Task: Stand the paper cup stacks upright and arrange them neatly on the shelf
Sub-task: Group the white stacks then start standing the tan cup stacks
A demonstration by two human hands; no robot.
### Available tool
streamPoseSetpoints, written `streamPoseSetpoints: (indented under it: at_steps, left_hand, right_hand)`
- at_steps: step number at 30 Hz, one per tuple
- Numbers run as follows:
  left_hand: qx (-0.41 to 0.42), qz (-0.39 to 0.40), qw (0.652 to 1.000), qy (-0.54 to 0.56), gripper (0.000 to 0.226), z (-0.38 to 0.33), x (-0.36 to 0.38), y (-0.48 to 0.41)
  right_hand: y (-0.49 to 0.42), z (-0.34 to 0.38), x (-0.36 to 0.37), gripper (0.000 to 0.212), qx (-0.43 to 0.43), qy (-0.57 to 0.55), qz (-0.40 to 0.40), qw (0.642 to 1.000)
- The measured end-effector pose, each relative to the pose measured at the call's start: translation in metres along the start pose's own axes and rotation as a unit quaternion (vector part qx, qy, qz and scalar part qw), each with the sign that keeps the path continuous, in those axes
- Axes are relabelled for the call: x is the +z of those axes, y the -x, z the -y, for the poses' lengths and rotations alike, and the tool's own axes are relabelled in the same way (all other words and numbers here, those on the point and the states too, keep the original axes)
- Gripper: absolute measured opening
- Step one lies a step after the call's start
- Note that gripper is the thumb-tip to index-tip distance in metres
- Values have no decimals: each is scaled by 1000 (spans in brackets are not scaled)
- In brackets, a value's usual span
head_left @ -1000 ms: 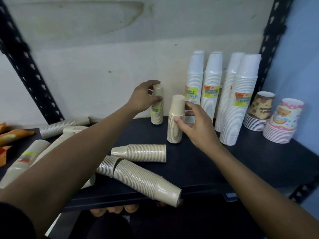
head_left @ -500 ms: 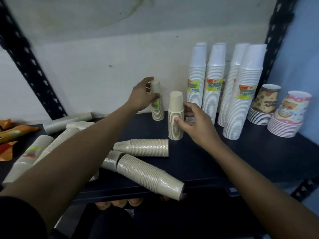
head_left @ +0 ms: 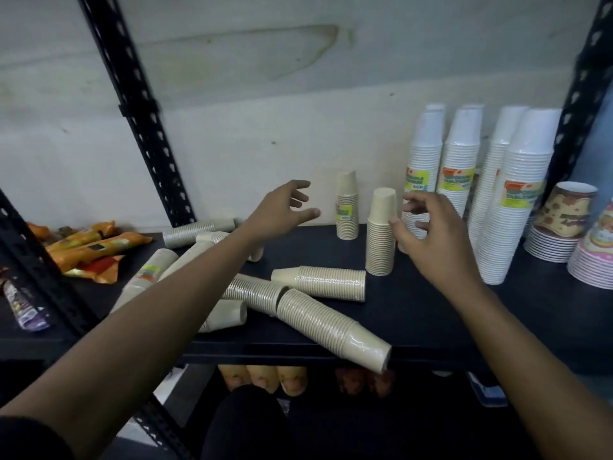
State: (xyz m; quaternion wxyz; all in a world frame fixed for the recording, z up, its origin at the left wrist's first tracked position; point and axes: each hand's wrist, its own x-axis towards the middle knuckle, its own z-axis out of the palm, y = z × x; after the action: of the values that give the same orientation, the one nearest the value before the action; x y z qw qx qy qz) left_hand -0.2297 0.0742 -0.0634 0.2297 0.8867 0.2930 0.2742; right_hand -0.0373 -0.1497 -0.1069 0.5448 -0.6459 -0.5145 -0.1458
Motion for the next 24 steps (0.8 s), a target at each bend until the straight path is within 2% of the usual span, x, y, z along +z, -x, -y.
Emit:
streamPoseSetpoints:
  at_steps: [2,4,6,8,10,16,21,24]
  left_hand:
    - [9,-3,1000,-6,68,-2,-9,22]
    - [30,2,999,-30,68,-5,-16,47]
    - [65,7,996,-56,65,-9,-20,74]
    - [102,17,991,-81,62,-15,-19,100]
    - [133,35,986,-97,62,-21,-15,120]
    - [171,64,978,-100,60,-24,-3,158]
    - [200,49,974,-99,65,-29,-4,174]
    - [234,80,961,-121,68,-30,-1,180]
  right_hand:
    - [0,16,-2,34,-44,9,-8,999]
    - [-1,29,-1,28,-79,10,16,997]
    - [-5,39,2,29,-76,-9,117,990]
    - [-9,46,11,37,-57,1,249,967]
    - [-12,49,22,43,-60,19,322,945]
    - [-17,56,53,51,-85,55,394,913]
    - [-13,61,68,55,-100,118,449,880]
    - [-14,63,72,60,-86,146,475,864]
